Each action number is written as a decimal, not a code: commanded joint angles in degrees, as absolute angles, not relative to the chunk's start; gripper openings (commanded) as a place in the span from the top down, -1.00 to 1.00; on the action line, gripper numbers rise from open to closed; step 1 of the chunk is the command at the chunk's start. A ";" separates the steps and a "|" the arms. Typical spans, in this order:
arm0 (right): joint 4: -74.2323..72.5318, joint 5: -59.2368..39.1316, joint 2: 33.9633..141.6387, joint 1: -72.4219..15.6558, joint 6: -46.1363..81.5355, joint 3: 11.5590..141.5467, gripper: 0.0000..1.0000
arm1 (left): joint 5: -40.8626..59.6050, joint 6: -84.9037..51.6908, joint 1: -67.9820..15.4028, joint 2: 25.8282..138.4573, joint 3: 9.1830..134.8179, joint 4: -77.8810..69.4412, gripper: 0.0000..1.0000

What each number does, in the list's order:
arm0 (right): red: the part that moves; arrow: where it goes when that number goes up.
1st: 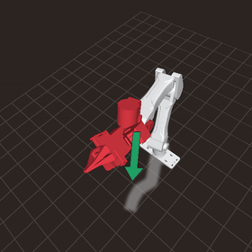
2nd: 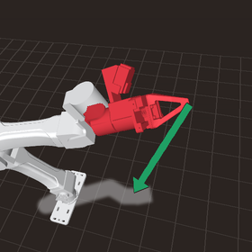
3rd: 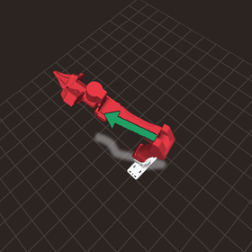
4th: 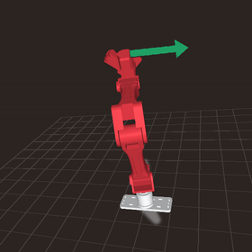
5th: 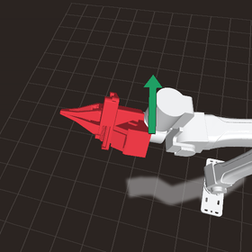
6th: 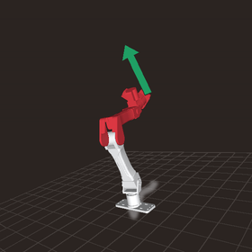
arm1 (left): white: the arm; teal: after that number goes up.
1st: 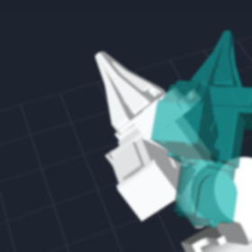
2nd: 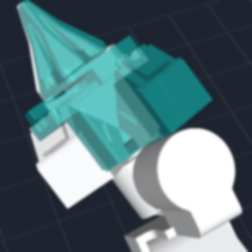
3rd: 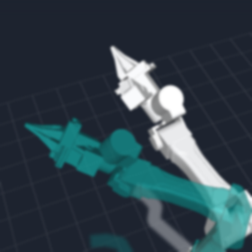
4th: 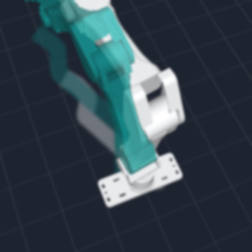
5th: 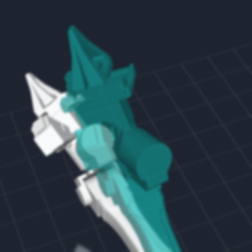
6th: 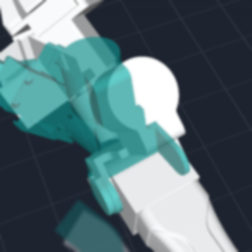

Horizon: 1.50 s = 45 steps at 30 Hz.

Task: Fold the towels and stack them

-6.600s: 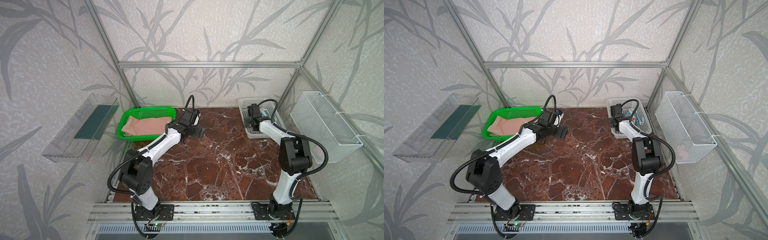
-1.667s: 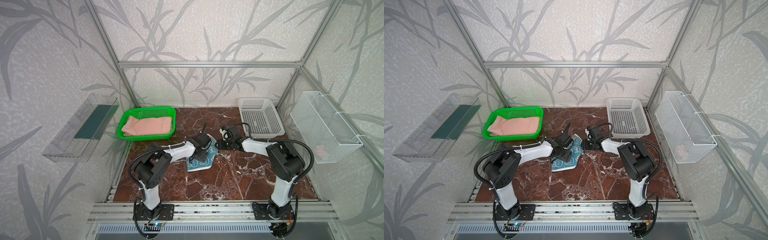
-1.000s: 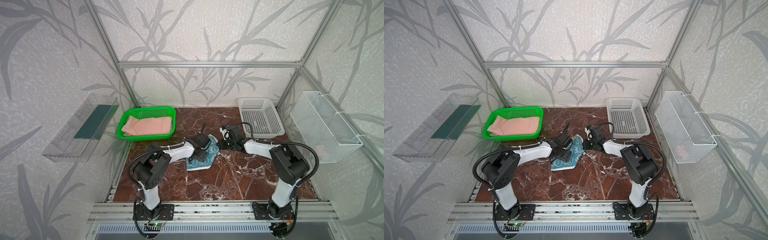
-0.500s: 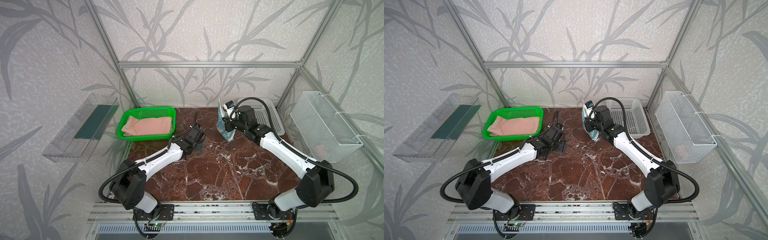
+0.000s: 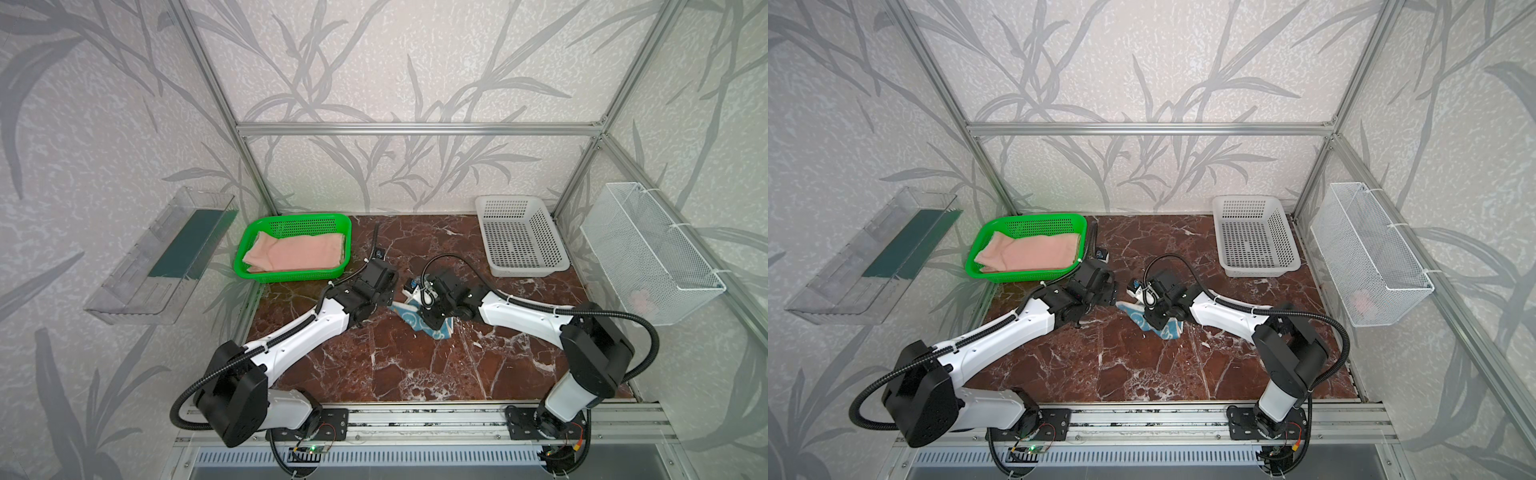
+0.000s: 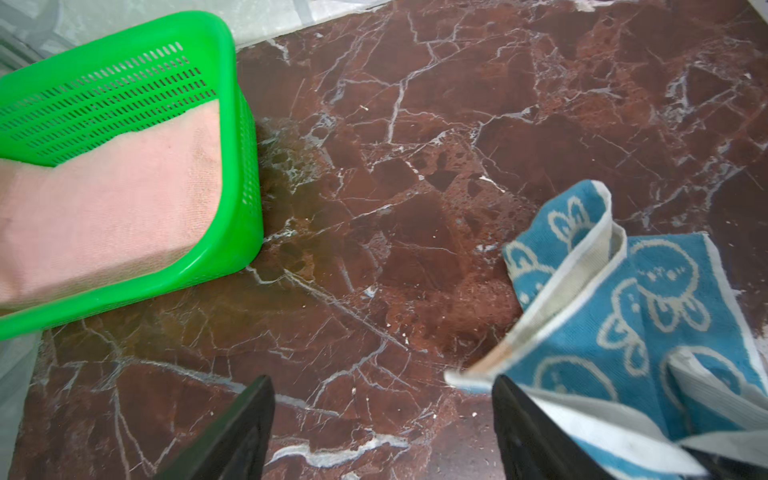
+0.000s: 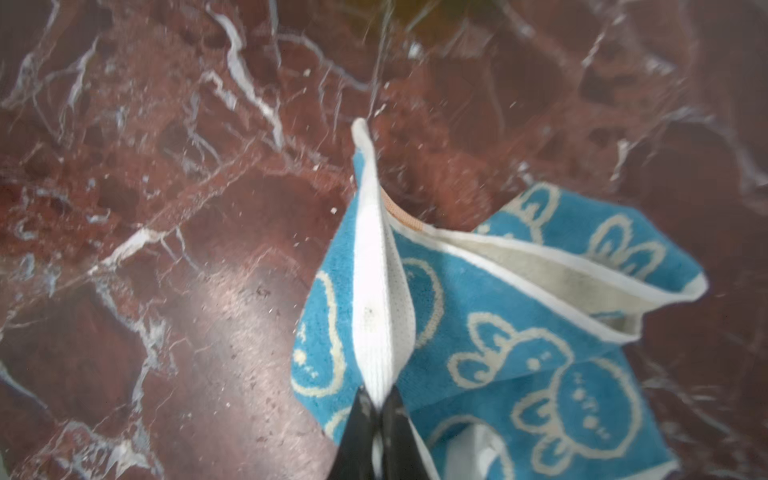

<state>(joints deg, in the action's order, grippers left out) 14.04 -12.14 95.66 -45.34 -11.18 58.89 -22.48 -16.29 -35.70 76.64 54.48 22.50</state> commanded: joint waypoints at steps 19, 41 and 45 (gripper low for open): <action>19.64 -20.26 83.27 -46.41 -8.57 51.77 0.26 | -14.11 -11.30 -33.01 78.06 51.43 23.83 -0.64; 17.03 -19.96 88.78 -41.31 -34.22 56.24 0.32 | -8.87 -8.63 -33.09 80.80 53.92 24.51 -0.64; 16.63 -25.98 90.37 -41.22 -37.34 56.87 0.21 | -7.62 -7.61 -33.13 79.76 52.73 22.72 -0.63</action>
<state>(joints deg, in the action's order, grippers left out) 15.75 -19.22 89.32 -41.54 -31.83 54.72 -9.21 -9.30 -33.04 81.21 52.45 23.62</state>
